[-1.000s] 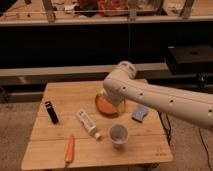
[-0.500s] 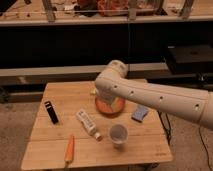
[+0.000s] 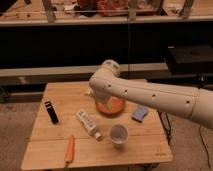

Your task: Knock the eraser over

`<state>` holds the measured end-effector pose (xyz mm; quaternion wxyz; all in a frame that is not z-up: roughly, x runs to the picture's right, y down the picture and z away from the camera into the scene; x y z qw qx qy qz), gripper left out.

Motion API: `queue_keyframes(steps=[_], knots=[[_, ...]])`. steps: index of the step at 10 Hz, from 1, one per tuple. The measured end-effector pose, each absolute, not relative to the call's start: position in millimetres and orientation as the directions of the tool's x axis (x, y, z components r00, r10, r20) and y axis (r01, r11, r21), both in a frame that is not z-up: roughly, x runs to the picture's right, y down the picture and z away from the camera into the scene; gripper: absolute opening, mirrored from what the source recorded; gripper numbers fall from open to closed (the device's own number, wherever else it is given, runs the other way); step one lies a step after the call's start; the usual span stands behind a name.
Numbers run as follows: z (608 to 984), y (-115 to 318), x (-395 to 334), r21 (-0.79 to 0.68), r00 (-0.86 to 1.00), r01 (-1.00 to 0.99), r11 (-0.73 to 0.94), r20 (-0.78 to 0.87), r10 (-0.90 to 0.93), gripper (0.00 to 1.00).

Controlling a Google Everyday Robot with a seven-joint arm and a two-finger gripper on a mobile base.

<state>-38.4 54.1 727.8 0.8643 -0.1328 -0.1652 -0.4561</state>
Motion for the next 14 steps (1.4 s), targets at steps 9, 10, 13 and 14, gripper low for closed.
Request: queue_keyframes(steps=[9, 10, 13, 14], knots=[[743, 55, -103, -0.004, 0.432, 0.88, 0.475, 0.423, -0.797, 0.8], [744, 55, -110, 0.001, 0.426, 0.882, 0.471, 0.423, -0.8, 0.8], [751, 56, -122, 0.018, 0.409, 0.888, 0.459, 0.426, -0.807, 0.8], [752, 56, -127, 0.024, 0.402, 0.89, 0.455, 0.428, -0.809, 0.8]])
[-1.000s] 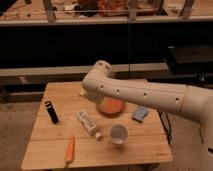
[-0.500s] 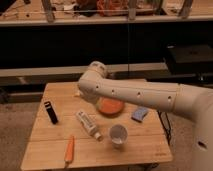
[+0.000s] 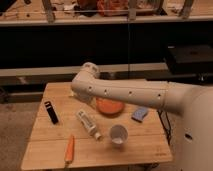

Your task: Knock the eraser over

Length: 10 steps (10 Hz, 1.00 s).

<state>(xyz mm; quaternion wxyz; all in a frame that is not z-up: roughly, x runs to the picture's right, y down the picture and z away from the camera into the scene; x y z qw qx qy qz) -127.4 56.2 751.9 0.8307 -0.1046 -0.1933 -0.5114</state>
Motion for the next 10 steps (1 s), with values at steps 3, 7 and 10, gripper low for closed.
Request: queue_keyframes(steps=[3, 7, 10], knots=[[756, 58, -158, 0.052, 0.378, 0.896, 0.44, 0.431, -0.819, 0.8], [765, 60, -179, 0.084, 0.359, 0.897, 0.434, 0.432, -0.827, 0.8], [770, 64, -197, 0.106, 0.344, 0.899, 0.425, 0.429, -0.835, 0.69]])
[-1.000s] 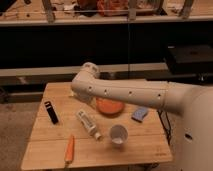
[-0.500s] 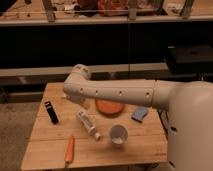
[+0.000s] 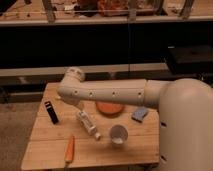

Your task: Knock the eraser over

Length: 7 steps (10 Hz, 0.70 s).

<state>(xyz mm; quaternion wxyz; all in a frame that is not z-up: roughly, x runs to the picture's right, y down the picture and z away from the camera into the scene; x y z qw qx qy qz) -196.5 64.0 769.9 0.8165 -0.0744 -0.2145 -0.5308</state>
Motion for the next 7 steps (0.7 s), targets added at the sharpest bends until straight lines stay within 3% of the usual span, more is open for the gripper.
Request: queue_keyframes(steps=[5, 7], knots=[[775, 63, -216, 0.148, 0.32, 0.899, 0.412, 0.421, -0.849, 0.19], [777, 60, -222, 0.162, 0.31, 0.9, 0.405, 0.415, -0.855, 0.15]])
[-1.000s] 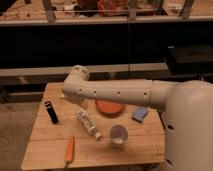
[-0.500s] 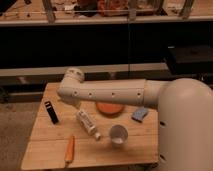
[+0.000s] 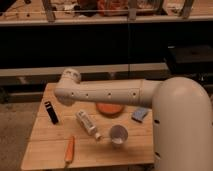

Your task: Knock the eraser over

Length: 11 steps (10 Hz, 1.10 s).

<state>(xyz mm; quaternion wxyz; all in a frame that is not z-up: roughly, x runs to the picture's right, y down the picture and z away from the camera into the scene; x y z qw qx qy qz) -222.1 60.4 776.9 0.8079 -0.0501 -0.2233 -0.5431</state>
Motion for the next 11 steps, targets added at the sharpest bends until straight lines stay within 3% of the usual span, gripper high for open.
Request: queue_keyframes(steps=[11], knots=[[785, 57, -250, 0.228, 0.274, 0.894, 0.386, 0.403, -0.873, 0.15]])
